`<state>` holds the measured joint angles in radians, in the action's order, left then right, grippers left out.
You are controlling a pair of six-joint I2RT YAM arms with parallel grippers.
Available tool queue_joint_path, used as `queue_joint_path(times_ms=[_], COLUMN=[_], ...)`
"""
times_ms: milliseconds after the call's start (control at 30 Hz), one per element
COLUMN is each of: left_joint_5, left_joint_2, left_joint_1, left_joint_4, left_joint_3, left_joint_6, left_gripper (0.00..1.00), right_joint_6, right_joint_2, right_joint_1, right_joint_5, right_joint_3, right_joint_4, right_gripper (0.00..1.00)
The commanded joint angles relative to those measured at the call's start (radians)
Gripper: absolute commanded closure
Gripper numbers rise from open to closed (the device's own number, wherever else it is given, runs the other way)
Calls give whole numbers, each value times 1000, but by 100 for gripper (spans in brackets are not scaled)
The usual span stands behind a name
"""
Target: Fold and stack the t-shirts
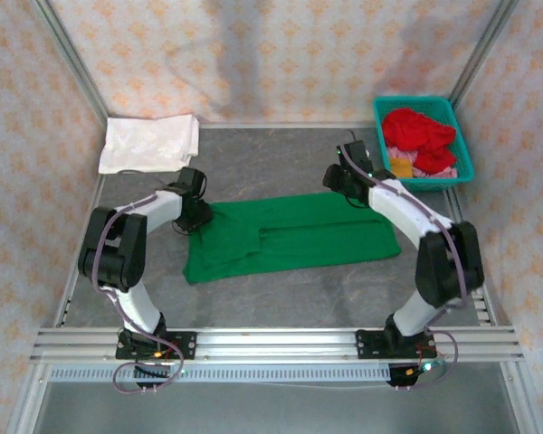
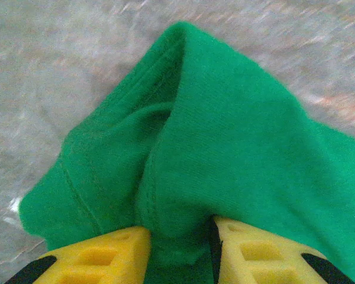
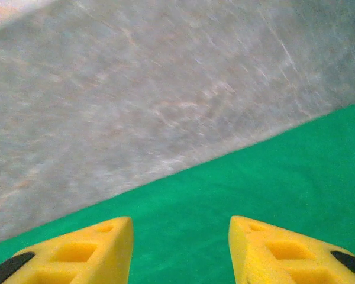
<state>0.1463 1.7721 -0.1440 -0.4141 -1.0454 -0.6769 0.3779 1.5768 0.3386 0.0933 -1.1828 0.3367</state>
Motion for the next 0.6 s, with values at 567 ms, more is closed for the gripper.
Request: queue_joint_path(times_ms=[567], left_joint_5=[-20], left_joint_2=[901], left_joint_1=[-22], left_joint_4=[-456], left_joint_3=[-1564], left_joint_6=[92], left_gripper=[67], right_joint_6=[-55], right_joint_2=[-91], right_joint_1=[-2], right_joint_5=[-27], right_joint_3=[180], right_joint_4=[-31], right_gripper=[45])
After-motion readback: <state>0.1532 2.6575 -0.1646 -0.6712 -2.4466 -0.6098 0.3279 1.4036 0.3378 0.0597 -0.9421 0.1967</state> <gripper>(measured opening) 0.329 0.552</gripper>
